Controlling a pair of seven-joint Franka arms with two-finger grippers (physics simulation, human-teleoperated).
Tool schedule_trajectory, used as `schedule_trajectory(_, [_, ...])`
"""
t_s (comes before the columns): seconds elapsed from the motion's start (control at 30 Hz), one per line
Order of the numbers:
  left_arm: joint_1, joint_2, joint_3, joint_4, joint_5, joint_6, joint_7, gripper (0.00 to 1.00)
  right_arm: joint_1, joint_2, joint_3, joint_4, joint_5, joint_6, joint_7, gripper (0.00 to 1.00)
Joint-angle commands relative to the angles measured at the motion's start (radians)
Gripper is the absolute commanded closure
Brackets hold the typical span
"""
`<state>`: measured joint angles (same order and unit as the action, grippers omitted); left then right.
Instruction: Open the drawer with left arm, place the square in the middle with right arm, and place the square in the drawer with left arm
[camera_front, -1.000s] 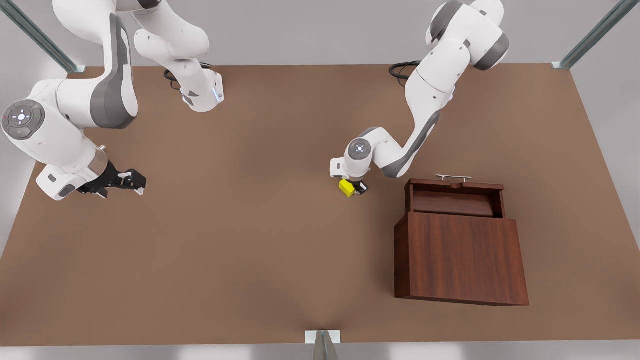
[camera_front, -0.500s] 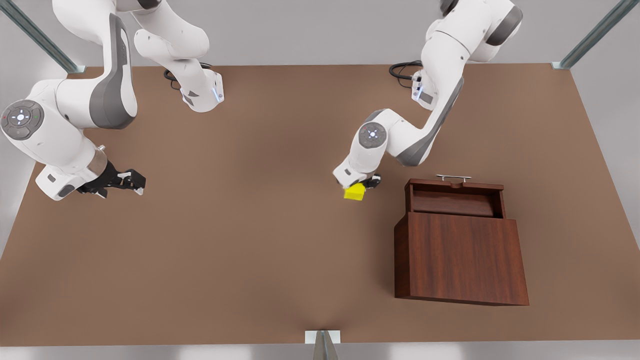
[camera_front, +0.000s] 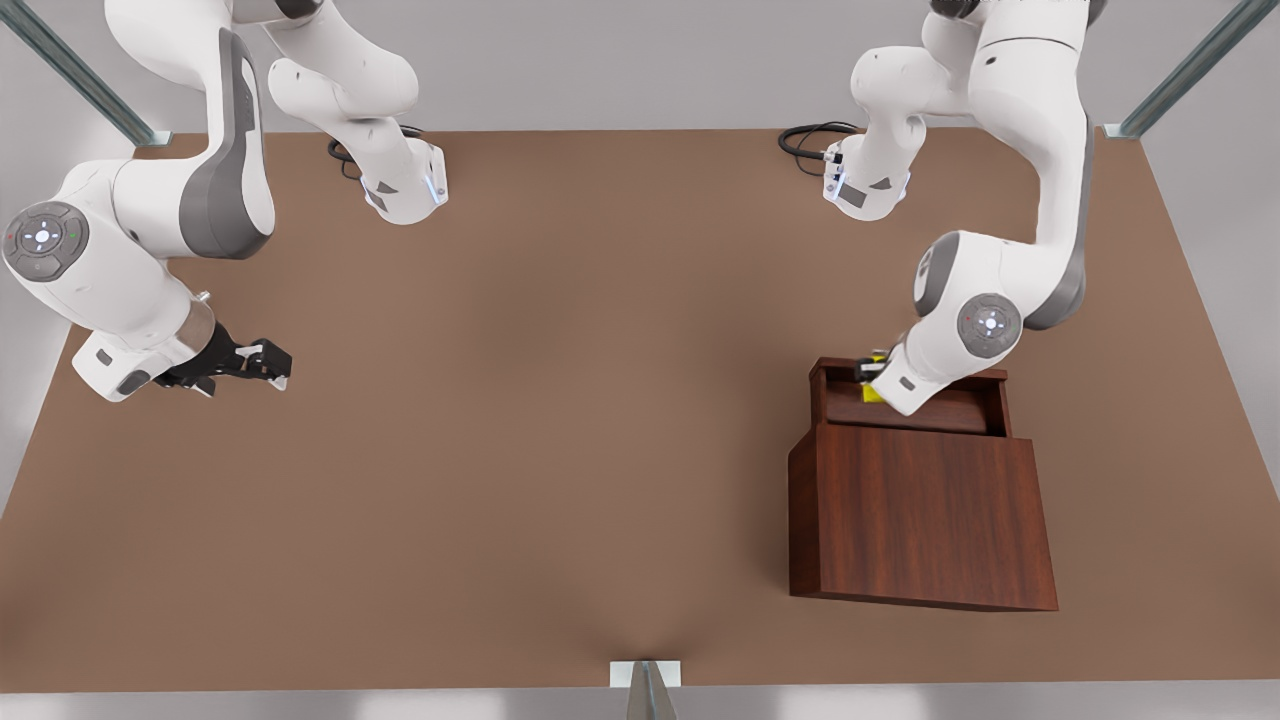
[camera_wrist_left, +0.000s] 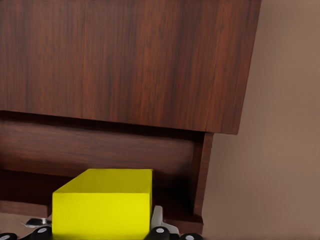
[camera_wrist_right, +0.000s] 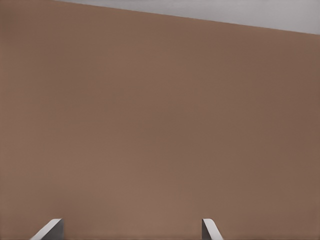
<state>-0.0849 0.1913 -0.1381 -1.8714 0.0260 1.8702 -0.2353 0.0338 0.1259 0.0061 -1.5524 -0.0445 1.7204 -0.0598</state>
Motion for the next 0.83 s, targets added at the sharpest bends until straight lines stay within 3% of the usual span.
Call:
schedule_trajectory(0.0, [0.013,0.006,0.000,0.000,0.005,0.000,0.013,0.36,0.000,0.000,0.000,0.000,0.000,-0.001,0.000,0.00])
schedule_trajectory(0.2, [0.057,0.025,0.000,0.003,0.019,0.049,0.031,0.36,-0.002,0.000,0.000,0.000,0.000,-0.001,0.000,0.00])
schedule_trajectory(0.23, [0.057,0.031,0.002,0.003,0.019,0.052,0.033,0.30,-0.002,0.000,0.000,0.000,0.000,0.001,0.000,0.00])
schedule_trajectory(0.3, [0.057,0.034,0.002,0.003,0.020,0.050,0.031,0.00,-0.002,0.000,0.000,0.000,0.002,-0.001,0.000,0.00])
schedule_trajectory(0.5, [0.057,0.030,0.003,0.018,0.019,0.032,0.014,0.00,-0.002,0.000,0.000,0.000,0.000,0.001,0.000,0.00])
schedule_trajectory(0.6, [0.028,0.025,-0.034,0.348,0.029,-0.359,0.132,0.00,-0.002,0.000,0.000,0.000,0.002,0.001,0.000,0.00])
schedule_trajectory(0.67, [0.028,-0.004,-0.031,0.439,0.094,-0.476,0.288,0.00,-0.002,0.000,0.000,0.000,0.002,0.001,0.000,0.00])
schedule_trajectory(0.8, [0.028,-0.001,-0.024,0.459,0.094,-0.480,0.278,0.00,-0.003,0.001,0.000,0.000,0.002,-0.001,0.000,0.00])
